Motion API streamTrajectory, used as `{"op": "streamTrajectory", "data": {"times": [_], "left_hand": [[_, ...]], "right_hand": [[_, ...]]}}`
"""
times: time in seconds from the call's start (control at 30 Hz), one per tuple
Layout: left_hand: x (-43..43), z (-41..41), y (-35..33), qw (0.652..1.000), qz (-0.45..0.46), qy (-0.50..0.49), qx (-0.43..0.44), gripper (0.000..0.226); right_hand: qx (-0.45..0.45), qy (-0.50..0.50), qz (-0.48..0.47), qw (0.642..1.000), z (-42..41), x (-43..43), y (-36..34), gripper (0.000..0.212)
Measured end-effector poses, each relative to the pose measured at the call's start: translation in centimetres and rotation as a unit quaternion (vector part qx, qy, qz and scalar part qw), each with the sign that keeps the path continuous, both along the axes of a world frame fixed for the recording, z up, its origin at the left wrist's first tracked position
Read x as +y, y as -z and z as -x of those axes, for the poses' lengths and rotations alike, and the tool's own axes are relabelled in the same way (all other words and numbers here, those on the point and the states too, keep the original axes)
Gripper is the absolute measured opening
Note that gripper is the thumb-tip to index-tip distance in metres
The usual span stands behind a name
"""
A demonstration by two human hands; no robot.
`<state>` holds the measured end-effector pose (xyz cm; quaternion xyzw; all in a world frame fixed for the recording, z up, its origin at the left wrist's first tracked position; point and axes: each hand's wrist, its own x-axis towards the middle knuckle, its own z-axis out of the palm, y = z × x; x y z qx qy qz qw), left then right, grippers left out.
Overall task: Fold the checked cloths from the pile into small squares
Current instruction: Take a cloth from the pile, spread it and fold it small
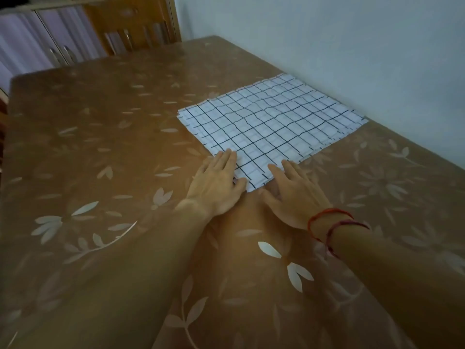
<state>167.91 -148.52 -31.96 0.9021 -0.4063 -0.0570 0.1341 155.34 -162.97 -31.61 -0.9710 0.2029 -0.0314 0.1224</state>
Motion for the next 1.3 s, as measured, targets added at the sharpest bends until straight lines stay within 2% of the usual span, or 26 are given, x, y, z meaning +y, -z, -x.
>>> {"op": "streamTrajectory", "data": {"times": [0.13, 0.23, 0.37, 0.43, 0.6, 0.73, 0.87, 1.0, 1.1, 1.17, 1.3], "left_hand": [[-0.9, -0.7, 0.6, 1.0, 0.011, -0.006, 0.01, 0.061], [-1.1, -0.5, 1.2, 0.999, 0.024, -0.001, -0.026, 0.054], [-1.2, 0.0, 1.3, 0.992, 0.071, 0.006, -0.103, 0.023], [-1.3, 0.1, 1.4, 0.991, 0.095, 0.006, -0.096, 0.019], [-0.8, 1.9, 0.9, 0.99, 0.085, 0.023, -0.108, 0.015], [0.7, 4.1, -0.5, 0.987, 0.143, 0.026, -0.07, 0.013], [2.7, 6.9, -2.8, 0.984, 0.15, 0.059, -0.075, 0.004], [5.0, 9.1, -4.8, 0.985, 0.144, 0.081, -0.057, 0.008], [7.3, 9.5, -5.5, 0.993, 0.105, 0.051, 0.009, 0.027], [8.9, 9.5, -5.9, 0.996, 0.08, 0.028, 0.015, 0.034], [12.0, 9.4, -6.5, 0.998, 0.05, -0.009, 0.027, 0.031]], "right_hand": [[0.012, -0.024, -0.002, 1.0, 0.2, -0.1, 0.7, 0.067], [0.016, -0.032, 0.005, 0.999, 0.5, -0.1, 0.9, 0.069], [0.006, -0.027, -0.001, 1.0, 0.6, 0.1, 0.7, 0.068], [0.003, -0.03, 0.003, 1.0, 0.7, 0.4, 0.7, 0.069], [0.006, -0.038, 0.019, 0.999, 1.2, 1.4, 0.0, 0.071], [-0.057, -0.039, 0.032, 0.997, 2.1, 2.0, -0.3, 0.056], [-0.122, -0.02, 0.014, 0.992, 3.6, 2.7, -1.3, 0.034], [-0.105, -0.014, -0.042, 0.993, 6.4, 3.6, -3.7, 0.015], [-0.083, -0.006, -0.075, 0.994, 9.2, 4.6, -5.3, 0.018], [-0.096, 0.031, -0.127, 0.987, 11.4, 5.2, -6.2, 0.016], [-0.083, 0.06, -0.18, 0.978, 15.5, 5.9, -8.0, 0.017]]}}
